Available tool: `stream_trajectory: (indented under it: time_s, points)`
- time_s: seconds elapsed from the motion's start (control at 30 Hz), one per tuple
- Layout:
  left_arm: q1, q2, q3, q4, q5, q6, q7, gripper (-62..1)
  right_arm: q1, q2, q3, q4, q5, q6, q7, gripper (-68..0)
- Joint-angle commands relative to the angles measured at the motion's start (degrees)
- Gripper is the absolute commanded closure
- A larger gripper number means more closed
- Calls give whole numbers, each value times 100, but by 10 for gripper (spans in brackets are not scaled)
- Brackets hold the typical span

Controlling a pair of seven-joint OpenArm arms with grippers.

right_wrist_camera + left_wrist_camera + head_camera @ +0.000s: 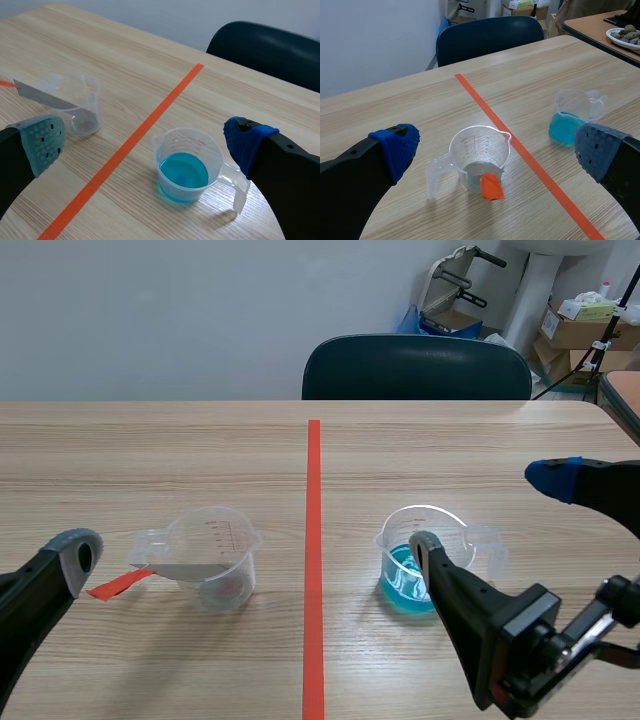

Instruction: Do the redox reaction experiment

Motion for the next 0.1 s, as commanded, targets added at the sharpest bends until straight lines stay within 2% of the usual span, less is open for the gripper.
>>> stream_trajectory:
  time_s: [0.0,0.07]
  points:
    - [-4,44,-9,94,2,-11,-114,-623,68,11,44,87,59,0,-26,-679]
    - [-4,44,-9,94,2,-11,-114,-623,68,11,44,87,59,0,-101,-679]
